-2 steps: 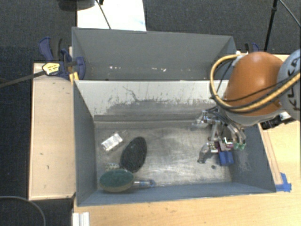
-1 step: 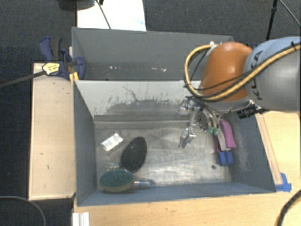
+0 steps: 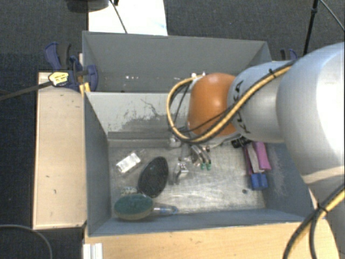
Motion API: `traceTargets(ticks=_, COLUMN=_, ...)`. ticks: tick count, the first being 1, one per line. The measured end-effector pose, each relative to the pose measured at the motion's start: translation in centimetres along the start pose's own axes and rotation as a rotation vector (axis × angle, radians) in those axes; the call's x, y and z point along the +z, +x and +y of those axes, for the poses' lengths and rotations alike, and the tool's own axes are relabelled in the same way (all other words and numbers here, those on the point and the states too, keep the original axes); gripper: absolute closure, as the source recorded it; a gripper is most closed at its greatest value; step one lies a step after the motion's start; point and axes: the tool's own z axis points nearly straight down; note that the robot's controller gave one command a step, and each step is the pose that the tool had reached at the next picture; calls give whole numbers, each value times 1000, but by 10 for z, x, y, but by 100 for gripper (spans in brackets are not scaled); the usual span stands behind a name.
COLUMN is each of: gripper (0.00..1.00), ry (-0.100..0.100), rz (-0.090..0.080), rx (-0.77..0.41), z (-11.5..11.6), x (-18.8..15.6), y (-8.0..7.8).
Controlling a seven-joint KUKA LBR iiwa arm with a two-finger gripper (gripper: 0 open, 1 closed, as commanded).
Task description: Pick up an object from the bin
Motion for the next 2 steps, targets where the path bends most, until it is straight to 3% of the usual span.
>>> traceTargets(ticks=1, gripper=0, ry=1, rz=-1, rx=209, z=2, x=-68, y=-11)
traceTargets(ticks=2, gripper=0, ry=0, rz=-4, rx=300, z=99, x=1, y=-12)
